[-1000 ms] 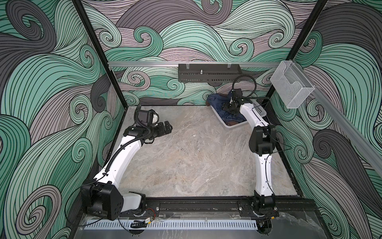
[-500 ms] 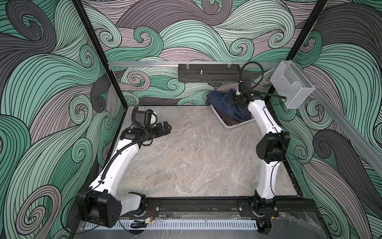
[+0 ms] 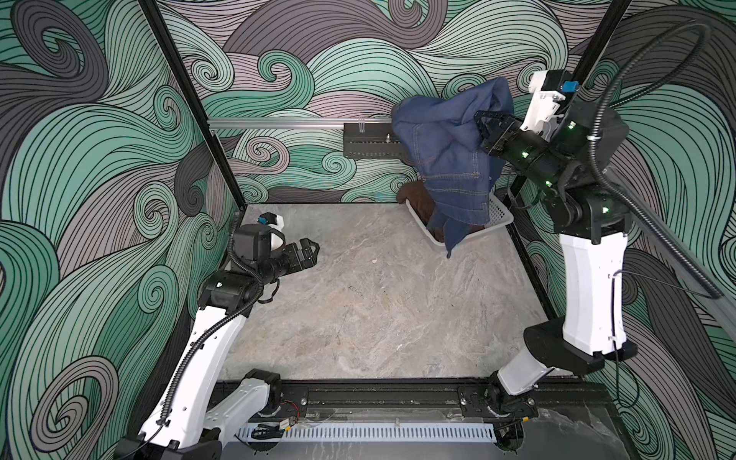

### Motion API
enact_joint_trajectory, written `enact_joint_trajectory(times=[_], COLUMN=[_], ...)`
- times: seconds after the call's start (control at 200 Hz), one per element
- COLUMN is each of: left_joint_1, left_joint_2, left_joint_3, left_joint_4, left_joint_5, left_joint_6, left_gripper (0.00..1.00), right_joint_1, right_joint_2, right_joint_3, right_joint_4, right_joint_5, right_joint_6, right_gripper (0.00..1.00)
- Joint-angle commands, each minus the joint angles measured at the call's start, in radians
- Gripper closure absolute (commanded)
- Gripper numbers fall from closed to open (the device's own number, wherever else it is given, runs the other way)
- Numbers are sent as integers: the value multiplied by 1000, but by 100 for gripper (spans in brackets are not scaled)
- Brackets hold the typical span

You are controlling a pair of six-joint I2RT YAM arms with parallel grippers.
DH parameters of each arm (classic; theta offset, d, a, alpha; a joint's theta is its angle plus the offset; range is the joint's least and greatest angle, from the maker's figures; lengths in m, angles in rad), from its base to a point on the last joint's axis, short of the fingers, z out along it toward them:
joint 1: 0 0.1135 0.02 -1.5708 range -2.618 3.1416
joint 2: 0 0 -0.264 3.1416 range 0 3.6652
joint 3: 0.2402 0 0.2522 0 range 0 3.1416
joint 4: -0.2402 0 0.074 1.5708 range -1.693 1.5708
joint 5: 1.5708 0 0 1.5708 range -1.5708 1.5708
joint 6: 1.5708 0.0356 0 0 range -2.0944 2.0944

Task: Fold and stack the trousers
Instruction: Pick up the trousers from the basket, then place the trousers at the center of the table.

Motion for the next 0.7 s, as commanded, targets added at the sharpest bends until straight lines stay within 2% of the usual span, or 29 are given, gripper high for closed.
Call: enact_joint_trajectory(times=[0.0, 0.295, 0.44, 0.59, 0.695], left_joint_1=[-10, -10, -10, -9, -9], left_joint_2=[-55, -150, -170, -176, -179], left_joint_3=[35, 72, 90, 105, 111], left_joint_4=[-71, -176, -210, -231, -238], left_joint_5=[-36, -94, -120, -140, -158], left_joint_6=[2, 27, 44, 57, 61], left_gripper=[1, 1, 1, 1, 1], right_joint_1=[57, 259, 330, 381, 400], right_joint_2=[26, -25, -15, 3, 41], right_joint_3=[-34, -310, -355, -347, -276], right_joint_4=[5, -72, -129, -131, -130], right_joint_5=[-73, 134, 208, 174, 58], right_joint_6=[33, -94, -134, -89, -17], right_gripper=[100, 100, 100, 100, 100])
